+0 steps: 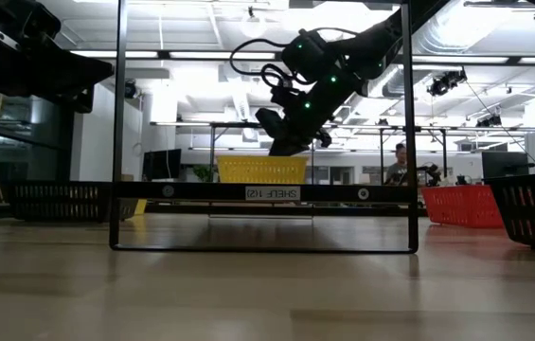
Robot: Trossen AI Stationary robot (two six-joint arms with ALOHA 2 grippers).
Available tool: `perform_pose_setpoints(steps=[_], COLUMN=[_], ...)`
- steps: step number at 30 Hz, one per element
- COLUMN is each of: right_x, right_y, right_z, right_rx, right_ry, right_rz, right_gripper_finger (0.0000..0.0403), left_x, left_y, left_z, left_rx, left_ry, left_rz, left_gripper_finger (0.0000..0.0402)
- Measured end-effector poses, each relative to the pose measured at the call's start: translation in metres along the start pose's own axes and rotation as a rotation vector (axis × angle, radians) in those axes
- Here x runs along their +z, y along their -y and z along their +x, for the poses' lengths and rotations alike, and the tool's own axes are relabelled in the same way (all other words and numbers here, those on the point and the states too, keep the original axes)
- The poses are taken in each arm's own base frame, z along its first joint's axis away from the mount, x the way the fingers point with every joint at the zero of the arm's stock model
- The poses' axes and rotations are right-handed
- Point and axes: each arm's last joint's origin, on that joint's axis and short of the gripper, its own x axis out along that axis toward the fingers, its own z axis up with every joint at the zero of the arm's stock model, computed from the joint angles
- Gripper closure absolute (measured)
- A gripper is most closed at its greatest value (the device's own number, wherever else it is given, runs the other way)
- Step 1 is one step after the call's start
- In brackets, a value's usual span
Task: Stack baskets on shelf by color
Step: Put the top right yellow bin on the shelf
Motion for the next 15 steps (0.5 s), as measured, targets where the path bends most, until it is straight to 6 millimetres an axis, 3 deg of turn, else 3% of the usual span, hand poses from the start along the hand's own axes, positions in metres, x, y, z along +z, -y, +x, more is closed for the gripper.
perform_pose_setpoints(steps=[9,15], right_x=[0.001,0.002], right_y=[-0.004,-0.009], right_z=[-0.006,-0.042], right_rx=[0.011,0.028], right_ry=[-0.002,-0.083], right_rz=[-0.08,-0.21], right_gripper_finger=[0.0403,0.0403], left_x=[0.0,0.0], left_y=[0.0,0.0], left_z=[0.0,0.0], left_rx=[0.0,0.0], left_ry=[0.0,0.001], left_rz=[0.0,0.0], left_gripper_finger=[0.0401,0.0401])
